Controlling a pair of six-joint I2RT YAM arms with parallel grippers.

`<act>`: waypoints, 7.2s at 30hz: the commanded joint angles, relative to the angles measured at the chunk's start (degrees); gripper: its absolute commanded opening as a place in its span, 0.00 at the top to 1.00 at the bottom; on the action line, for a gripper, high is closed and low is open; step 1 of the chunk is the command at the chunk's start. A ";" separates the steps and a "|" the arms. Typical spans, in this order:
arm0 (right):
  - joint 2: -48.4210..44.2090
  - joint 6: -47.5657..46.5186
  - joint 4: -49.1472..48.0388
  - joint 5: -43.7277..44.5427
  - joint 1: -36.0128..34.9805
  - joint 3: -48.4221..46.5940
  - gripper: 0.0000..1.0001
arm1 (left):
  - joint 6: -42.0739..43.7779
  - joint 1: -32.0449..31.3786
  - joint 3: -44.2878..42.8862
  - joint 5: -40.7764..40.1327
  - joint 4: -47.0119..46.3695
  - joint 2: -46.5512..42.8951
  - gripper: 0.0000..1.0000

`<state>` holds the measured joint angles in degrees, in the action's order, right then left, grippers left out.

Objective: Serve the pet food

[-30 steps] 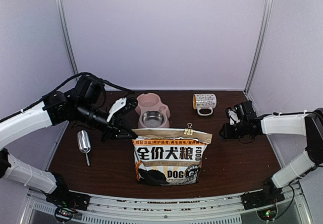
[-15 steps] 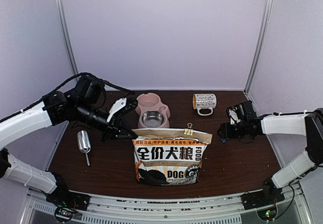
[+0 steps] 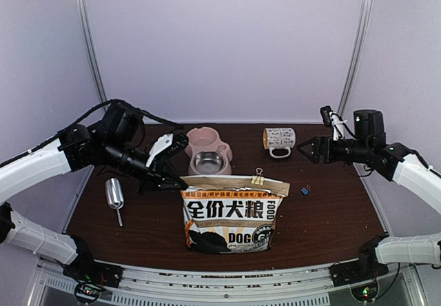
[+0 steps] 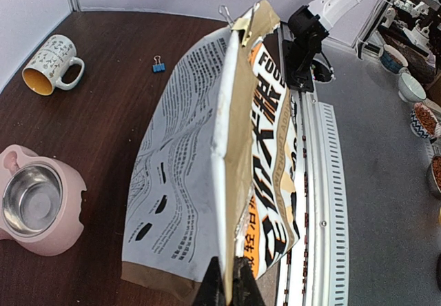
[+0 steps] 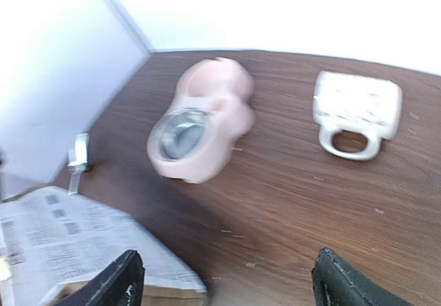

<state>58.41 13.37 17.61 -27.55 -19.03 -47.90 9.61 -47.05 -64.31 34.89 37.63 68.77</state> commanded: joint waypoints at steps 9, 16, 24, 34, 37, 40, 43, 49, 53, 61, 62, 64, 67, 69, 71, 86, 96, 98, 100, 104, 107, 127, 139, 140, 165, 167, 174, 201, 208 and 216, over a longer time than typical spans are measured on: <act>1.86 -5.33 7.42 -22.24 -12.96 -14.47 0.07 | 1.12 -1.43 -1.08 1.05 -0.47 0.31 1.00; 12.95 -14.52 21.23 -23.79 -19.89 -25.57 0.11 | 1.03 -1.44 -0.98 0.70 -0.47 0.31 1.00; 18.13 -20.38 29.80 -24.74 -23.97 -30.47 0.12 | 1.02 -1.47 -0.99 0.71 -0.34 0.53 1.00; 18.37 -19.80 29.33 -20.84 -25.83 -30.67 0.23 | 1.05 -1.47 -1.09 0.83 -0.32 0.92 1.00; 18.41 -19.24 28.47 -20.37 -25.90 -30.97 0.31 | 1.04 -1.47 -1.08 0.79 -0.33 0.92 1.00; 18.70 -19.00 28.57 -19.80 -25.98 -31.39 0.37 | 1.03 -1.47 -1.12 0.70 -0.33 0.91 1.00; 18.76 -19.00 28.69 -18.99 -26.10 -31.64 0.41 | 1.03 -1.47 -1.08 0.72 -0.33 0.84 1.00; 18.85 -18.94 28.99 -18.29 -26.15 -32.07 0.46 | 1.07 -1.51 -1.09 0.71 -0.24 0.80 1.00; 19.17 -18.93 28.93 -17.75 -26.39 -32.09 0.48 | 1.12 -1.48 -1.12 0.71 -0.22 0.76 1.00; 19.46 -18.91 28.86 -16.72 -26.85 -32.69 0.55 | 1.12 -1.47 -1.08 0.79 -0.21 0.84 1.00; 19.46 -18.95 28.83 -16.57 -26.85 -32.70 0.57 | 1.12 -1.47 -1.08 0.79 -0.20 0.84 1.00; 19.47 -18.91 28.79 -16.57 -26.85 -32.70 0.61 | 1.12 -1.47 -1.09 0.79 -0.25 0.85 1.00; 19.53 -18.74 28.47 -16.48 -26.95 -32.78 0.67 | 1.05 -1.47 -1.08 0.79 -0.27 0.85 1.00; 19.43 -18.70 28.33 -16.23 -26.90 -32.88 0.73 | 1.11 -1.47 -1.08 0.79 -0.21 0.84 1.00; 19.06 -18.57 27.88 -15.65 -26.94 -32.87 0.79 | 1.12 -1.47 -1.04 0.84 -0.27 0.84 1.00; 14.62 -17.74 26.08 -11.34 -25.20 -33.52 0.92 | 1.12 -1.51 -1.00 0.79 -0.19 0.84 1.00; 7.51 -17.18 26.06 -7.19 -13.88 -27.70 0.91 | 1.11 -1.47 -1.10 0.87 -0.23 0.40 1.00; 6.05 -16.94 25.31 -6.76 -10.43 -24.76 0.90 | 1.07 -1.47 -0.99 0.95 -0.27 0.40 1.00; 4.91 -16.49 24.40 -5.51 -7.63 -21.57 0.90 | 1.12 -1.47 -1.04 0.96 -0.26 0.48 1.00; 3.82 -15.41 21.24 -3.44 -3.61 -13.51 0.90 | 1.11 -1.49 -1.10 1.06 -0.23 0.57 1.00; 4.36 -13.48 16.91 -1.37 -2.07 -8.18 0.89 | 1.02 -1.47 -1.08 1.05 -0.22 0.49 1.00; 16.18 5.40 3.96 16.86 -1.57 3.63 0.87 | 1.07 -1.56 -0.90 0.82 -0.21 -0.54 1.00; 21.35 9.76 -2.79 15.88 -1.69 6.13 0.83 | 1.12 -1.90 -0.90 -0.20 -0.21 -0.86 1.00; 21.64 10.28 -3.50 15.38 -1.67 6.62 0.82 | 1.12 -1.97 -0.82 -0.39 -0.26 -0.95 1.00; 2.70 4.63 6.62 16.82 -2.97 -0.18 0.21 | -12.02 8.74 6.22 -22.35 -15.52 -18.04 0.10; -0.97 2.22 9.14 16.75 -5.36 -3.10 0.20 | -13.36 11.94 5.96 -24.63 -15.02 -17.57 0.10; -5.40 -5.95 12.14 21.69 -25.42 -11.88 0.17 | -15.76 15.89 7.42 -30.96 -16.31 -19.56 0.09; 26.80 -33.11 20.18 63.53 -61.67 -32.68 0.25 | -16.65 15.89 7.71 -33.18 -15.30 -18.94 0.09; 25.78 -35.30 17.10 71.17 -60.92 -31.78 0.54 | -16.91 15.92 7.77 -32.84 -15.39 -18.93 0.09; 24.89 -33.28 20.05 66.06 -59.77 -34.06 1.00 | -17.08 15.93 7.89 -32.73 -15.57 -19.27 0.10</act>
<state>85.41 -21.30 36.51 37.95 -79.88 -79.59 -6.83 -31.42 -56.66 2.35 24.03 49.95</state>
